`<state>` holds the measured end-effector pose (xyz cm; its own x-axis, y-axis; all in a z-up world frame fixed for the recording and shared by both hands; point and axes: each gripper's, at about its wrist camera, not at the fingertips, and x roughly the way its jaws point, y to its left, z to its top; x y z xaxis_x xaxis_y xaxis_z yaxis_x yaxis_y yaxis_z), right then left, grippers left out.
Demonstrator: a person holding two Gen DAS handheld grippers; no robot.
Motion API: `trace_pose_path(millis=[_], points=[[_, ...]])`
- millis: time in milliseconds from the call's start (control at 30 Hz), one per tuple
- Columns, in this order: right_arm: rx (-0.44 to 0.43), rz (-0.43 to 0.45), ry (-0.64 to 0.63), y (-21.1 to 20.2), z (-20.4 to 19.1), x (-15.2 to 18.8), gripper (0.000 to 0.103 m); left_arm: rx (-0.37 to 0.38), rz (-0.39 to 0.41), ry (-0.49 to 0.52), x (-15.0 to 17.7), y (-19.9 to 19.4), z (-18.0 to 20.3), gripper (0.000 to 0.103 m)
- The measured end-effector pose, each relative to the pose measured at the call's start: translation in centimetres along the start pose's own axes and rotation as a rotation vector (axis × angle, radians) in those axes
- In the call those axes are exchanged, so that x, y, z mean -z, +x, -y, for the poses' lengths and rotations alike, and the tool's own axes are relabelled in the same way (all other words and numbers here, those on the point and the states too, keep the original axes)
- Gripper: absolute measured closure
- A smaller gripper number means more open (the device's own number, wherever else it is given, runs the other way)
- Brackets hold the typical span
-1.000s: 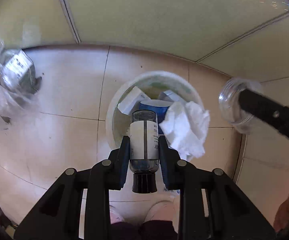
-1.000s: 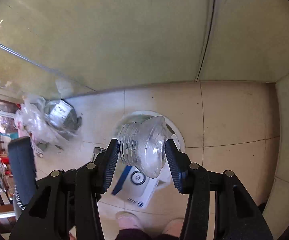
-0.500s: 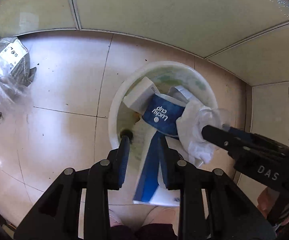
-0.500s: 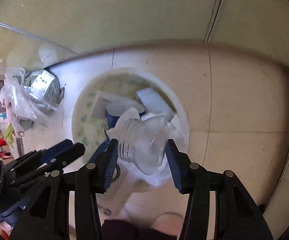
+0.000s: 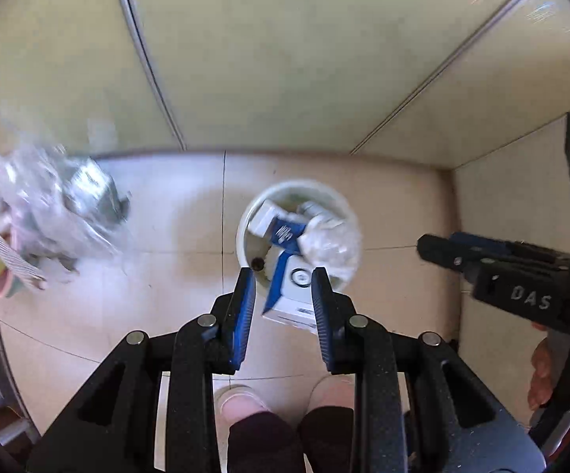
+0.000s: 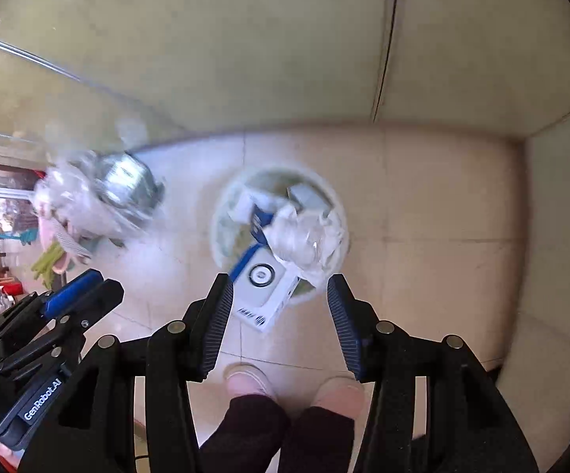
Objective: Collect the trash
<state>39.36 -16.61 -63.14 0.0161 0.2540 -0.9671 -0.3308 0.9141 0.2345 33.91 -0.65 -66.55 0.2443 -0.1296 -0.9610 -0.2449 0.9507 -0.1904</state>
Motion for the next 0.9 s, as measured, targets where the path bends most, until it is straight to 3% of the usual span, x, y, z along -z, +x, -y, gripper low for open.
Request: trace_pose_path(millis=[267, 500, 700, 800, 900], points=[[-0.014, 0.334, -0.099, -27.4, -4.6, 0.9, 0.057, -0.017, 0.24, 0.078, -1.9, -24.7, 6.2, 0.076], [-0.084, 0.635, -0.131, -47.5, -7.1, 6.0, 0.057, -0.003, 0.526, 0.077, 0.1, -45.8, 10.0, 0.07], [-0.085, 0.842, -0.171, -56.3, -10.9, 12.5, 0.057, 0.015, 0.718, 0.146, 4.6, -58.0, 11.7, 0.066], [-0.065, 0.919, -0.183, -58.7, -13.1, 15.7, 0.055, 0.043, 0.794, 0.185, 8.2, -62.3, 11.7, 0.06], [-0.041, 0.978, -0.184, -60.2, -14.8, 19.0, 0.049, 0.049, 0.844, 0.22, 11.5, -65.9, 11.9, 0.046]])
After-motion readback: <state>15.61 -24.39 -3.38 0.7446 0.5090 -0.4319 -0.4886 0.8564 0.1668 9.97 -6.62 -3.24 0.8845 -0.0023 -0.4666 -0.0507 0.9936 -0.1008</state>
